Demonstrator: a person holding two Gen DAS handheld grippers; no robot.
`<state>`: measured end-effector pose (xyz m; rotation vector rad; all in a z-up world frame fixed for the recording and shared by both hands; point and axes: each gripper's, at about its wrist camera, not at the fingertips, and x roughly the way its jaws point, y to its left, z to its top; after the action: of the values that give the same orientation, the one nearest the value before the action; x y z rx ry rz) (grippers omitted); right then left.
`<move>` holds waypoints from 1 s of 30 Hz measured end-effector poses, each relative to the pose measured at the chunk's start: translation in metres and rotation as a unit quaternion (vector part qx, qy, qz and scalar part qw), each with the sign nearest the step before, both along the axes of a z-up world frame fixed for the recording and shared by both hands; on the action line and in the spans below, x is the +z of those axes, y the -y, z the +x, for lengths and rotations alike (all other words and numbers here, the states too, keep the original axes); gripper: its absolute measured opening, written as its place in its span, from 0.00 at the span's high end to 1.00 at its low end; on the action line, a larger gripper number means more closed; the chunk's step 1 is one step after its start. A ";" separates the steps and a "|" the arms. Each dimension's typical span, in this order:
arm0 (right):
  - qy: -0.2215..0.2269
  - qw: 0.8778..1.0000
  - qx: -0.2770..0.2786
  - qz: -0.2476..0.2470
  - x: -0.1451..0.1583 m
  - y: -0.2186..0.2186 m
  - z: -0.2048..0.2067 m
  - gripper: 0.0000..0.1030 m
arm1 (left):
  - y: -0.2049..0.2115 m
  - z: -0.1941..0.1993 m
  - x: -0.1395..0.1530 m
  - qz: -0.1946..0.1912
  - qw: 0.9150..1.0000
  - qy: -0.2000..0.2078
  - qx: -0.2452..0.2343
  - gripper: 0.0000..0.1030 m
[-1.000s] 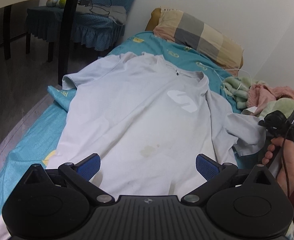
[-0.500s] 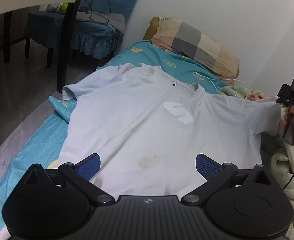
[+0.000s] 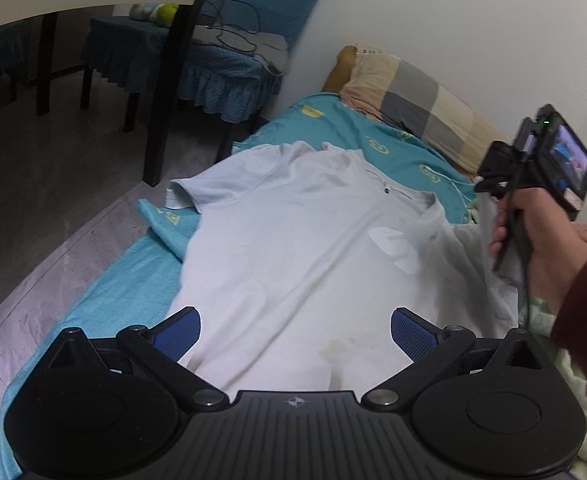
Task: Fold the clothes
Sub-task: 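Fold the held sleeve side across the shirt body with the right gripper, release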
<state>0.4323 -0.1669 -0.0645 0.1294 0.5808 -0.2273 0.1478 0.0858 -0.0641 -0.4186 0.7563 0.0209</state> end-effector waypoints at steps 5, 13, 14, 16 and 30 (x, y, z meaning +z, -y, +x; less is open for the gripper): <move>-0.020 0.998 0.059 0.025 -0.027 -0.050 0.015 0.94 | -0.008 0.004 -0.005 0.004 1.000 -0.003 0.011 0.01; -0.043 0.984 0.141 0.099 -0.046 -0.054 0.021 0.55 | -0.004 0.015 -0.015 0.013 1.000 -0.009 0.002 0.01; -0.041 0.982 0.148 0.106 -0.043 -0.051 0.015 0.48 | -0.003 0.015 -0.015 0.015 1.000 -0.007 -0.001 0.01; -0.034 0.980 0.159 0.115 -0.031 -0.042 -0.006 0.47 | 0.000 0.016 -0.014 0.017 1.000 -0.003 -0.006 0.01; 0.033 0.981 0.114 0.151 0.051 0.074 -0.312 0.47 | 0.047 -0.031 0.008 0.085 0.991 0.034 -0.095 0.02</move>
<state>0.1202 -0.2411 -0.0132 0.3602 0.5564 0.0883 0.1166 0.0385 -0.0558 -0.1840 0.7176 -0.1058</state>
